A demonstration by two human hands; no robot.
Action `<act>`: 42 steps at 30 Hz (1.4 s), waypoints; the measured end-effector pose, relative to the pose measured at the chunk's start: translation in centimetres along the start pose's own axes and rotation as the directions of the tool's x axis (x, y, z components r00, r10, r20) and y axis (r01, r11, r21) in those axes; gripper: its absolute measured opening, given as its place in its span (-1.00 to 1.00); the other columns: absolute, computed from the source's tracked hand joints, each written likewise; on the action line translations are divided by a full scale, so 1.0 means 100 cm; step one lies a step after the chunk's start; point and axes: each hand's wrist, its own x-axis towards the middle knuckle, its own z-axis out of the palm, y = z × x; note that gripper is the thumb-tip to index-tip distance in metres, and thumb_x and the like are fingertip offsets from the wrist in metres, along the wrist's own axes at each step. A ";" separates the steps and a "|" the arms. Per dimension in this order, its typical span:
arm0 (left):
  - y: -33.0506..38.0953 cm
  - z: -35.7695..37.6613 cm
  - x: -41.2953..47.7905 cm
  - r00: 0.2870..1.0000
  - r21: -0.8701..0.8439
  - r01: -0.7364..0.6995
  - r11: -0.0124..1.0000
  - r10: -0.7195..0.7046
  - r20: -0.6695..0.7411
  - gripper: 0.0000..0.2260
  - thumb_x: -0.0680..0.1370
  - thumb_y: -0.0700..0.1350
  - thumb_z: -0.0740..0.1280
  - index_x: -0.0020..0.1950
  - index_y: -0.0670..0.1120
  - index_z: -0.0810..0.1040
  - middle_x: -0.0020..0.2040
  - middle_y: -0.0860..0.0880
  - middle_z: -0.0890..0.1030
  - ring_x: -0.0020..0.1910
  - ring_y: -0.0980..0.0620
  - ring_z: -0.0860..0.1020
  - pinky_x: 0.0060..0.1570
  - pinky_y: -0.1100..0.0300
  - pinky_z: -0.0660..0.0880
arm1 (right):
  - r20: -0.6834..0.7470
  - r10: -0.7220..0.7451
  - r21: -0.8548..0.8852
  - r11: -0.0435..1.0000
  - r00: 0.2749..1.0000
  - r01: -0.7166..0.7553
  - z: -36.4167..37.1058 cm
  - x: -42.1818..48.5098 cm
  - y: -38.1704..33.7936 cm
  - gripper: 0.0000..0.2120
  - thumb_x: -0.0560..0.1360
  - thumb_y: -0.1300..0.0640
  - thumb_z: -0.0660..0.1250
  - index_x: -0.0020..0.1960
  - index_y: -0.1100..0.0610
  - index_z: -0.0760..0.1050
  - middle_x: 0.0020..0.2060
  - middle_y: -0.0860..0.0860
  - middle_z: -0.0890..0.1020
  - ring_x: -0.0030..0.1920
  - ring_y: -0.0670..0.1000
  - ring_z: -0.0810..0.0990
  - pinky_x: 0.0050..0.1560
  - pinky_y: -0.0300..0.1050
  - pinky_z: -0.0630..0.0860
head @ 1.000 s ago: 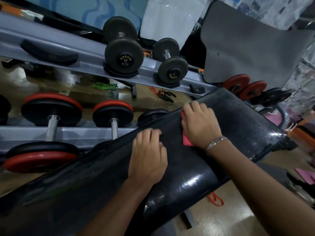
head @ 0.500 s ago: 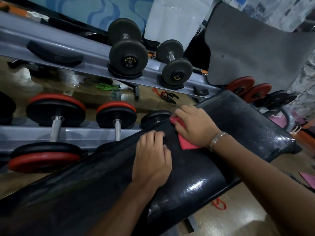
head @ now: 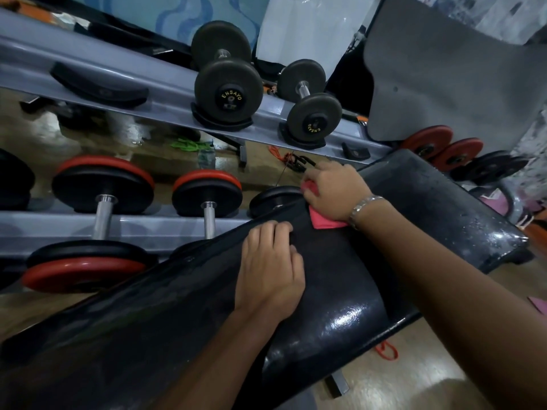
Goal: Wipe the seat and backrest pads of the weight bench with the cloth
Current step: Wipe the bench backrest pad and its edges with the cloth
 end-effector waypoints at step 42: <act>0.012 -0.055 0.031 0.892 -0.424 -0.192 0.885 -0.022 -0.451 -0.77 0.61 -0.21 0.18 0.24 -0.18 0.49 0.18 0.03 0.47 0.20 -0.03 0.45 0.25 -0.08 0.42 | -0.047 -0.415 0.178 0.891 0.908 0.417 0.003 -0.109 -0.081 -0.62 0.37 -0.01 0.45 0.17 0.00 0.59 0.01 0.01 0.53 -0.10 0.07 0.47 -0.11 -0.04 0.41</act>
